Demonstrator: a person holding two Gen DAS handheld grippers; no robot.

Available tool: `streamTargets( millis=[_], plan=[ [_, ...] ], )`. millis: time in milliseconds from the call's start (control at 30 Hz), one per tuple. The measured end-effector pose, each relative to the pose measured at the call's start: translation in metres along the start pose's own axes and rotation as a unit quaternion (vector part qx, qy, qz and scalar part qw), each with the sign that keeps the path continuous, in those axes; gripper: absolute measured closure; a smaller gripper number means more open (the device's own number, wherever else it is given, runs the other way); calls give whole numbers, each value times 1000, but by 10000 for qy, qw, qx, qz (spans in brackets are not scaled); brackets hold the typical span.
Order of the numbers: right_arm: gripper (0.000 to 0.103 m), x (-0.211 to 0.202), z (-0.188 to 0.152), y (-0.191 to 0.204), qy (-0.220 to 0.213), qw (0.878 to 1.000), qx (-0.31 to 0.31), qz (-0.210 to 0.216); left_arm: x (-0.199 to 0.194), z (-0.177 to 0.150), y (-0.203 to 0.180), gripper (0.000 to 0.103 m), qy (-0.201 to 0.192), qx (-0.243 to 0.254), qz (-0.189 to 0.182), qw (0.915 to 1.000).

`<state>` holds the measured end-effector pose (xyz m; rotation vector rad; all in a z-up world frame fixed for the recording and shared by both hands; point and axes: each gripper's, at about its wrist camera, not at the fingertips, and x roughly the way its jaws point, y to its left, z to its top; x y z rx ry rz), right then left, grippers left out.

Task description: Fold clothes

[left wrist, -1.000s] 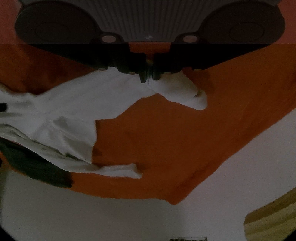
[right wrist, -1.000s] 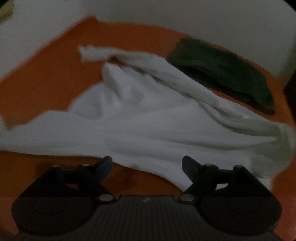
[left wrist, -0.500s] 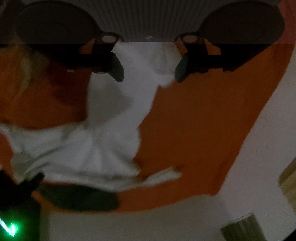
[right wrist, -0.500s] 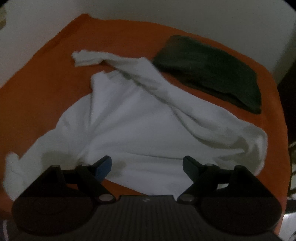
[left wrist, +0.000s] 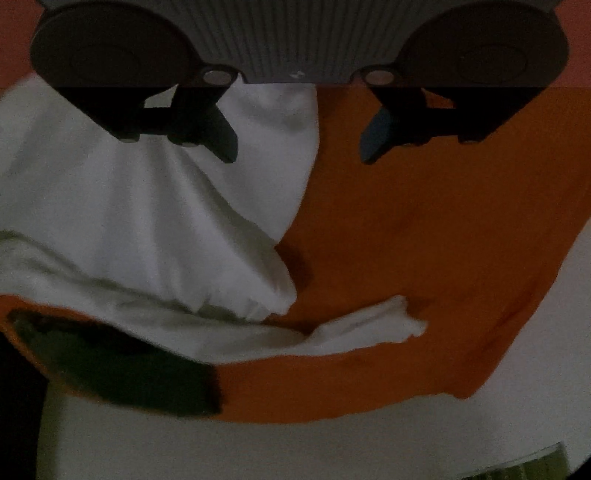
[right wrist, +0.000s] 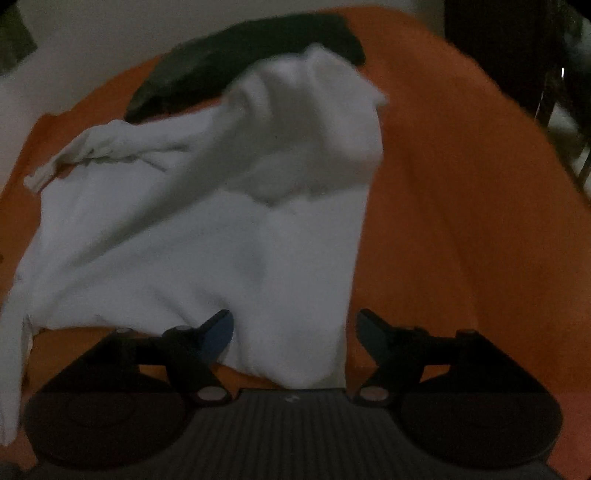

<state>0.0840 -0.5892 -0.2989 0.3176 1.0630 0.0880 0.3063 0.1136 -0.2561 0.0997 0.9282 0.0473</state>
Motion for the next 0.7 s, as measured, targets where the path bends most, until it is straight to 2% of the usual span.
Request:
streamTargets(
  millis=[33,67,100,133,167,233,367,433,567,700],
  plan=[
    [32,8,-6,-5,74,9998,115,161,1,-4,0,38,-52,-14,0,10000],
    [37,14,-13,-7,69,9994,190,269,3,-8,1,47,-103,-28,-1,9999],
    [51,17,-21,-5,-20,9994,259,245,4,-11,1,51,-155,-42,-1,9999],
    [77,18,-27,-4,-184,9993,283,179,6,-15,1,60,-207,-56,-1,9998],
    [89,16,-30,-5,-269,9988,332,251,7,-19,1,76,-259,-71,-2,9996],
    [89,5,-35,-7,-498,9973,412,336,10,-26,2,102,-362,-99,-2,9993],
    [89,-46,-44,-14,-1046,9926,469,413,16,-41,3,103,-569,-155,-3,9983],
    [89,-82,-51,-17,-1225,9913,407,242,18,-48,5,103,-627,-193,-16,9978],
    [89,-127,-76,-24,-1131,9921,529,126,-1,-64,20,103,-281,-148,-75,9995],
    [88,-127,-104,-20,-752,9958,483,204,-18,-87,23,98,69,324,28,9994]
  ],
)
